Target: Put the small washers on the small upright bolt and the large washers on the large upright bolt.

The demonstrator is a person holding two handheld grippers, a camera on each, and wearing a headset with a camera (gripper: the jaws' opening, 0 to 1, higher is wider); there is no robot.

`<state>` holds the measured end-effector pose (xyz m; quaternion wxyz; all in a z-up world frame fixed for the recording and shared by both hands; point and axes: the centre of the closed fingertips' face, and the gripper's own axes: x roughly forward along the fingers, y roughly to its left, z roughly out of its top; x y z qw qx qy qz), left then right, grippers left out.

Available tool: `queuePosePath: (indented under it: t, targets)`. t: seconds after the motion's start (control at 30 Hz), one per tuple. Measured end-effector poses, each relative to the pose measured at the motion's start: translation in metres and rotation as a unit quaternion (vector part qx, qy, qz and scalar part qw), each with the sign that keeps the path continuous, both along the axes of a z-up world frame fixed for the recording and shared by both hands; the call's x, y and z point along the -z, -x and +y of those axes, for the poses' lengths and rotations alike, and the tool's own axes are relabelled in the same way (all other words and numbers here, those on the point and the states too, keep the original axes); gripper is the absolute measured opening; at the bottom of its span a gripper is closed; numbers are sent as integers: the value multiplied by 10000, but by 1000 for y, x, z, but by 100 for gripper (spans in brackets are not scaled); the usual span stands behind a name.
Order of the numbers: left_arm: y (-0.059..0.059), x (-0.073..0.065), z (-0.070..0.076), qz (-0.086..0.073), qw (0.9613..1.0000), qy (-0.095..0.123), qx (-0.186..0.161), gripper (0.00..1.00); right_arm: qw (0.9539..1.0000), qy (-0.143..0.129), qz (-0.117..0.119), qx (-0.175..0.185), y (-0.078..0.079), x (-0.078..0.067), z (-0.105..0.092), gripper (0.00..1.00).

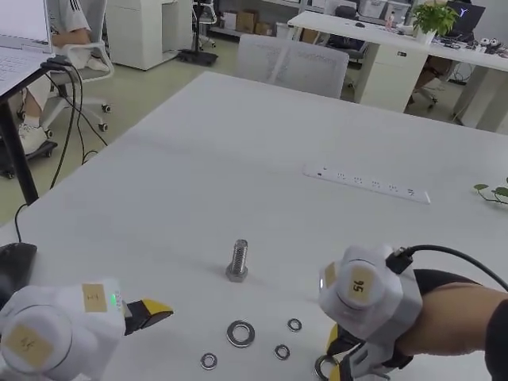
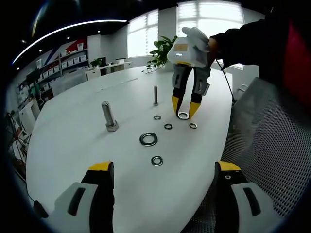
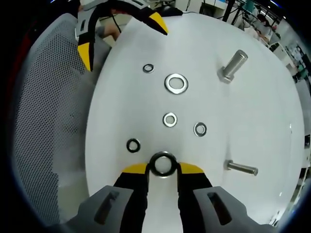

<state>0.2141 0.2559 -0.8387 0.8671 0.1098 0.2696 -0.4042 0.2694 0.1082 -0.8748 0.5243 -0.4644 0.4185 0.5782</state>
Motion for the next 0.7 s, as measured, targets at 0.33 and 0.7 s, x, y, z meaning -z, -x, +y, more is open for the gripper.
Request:
queuePosePath:
  t: [0.33,0.7]
  targets:
    - [-5,-1,2,-88,9998,103,-150,85,10000,7,-30,33,-1,0,0,23]
    - [-13,-8,3,-248,9986,331,-322,84,10000,40,-71,55,-1,0,-1,23]
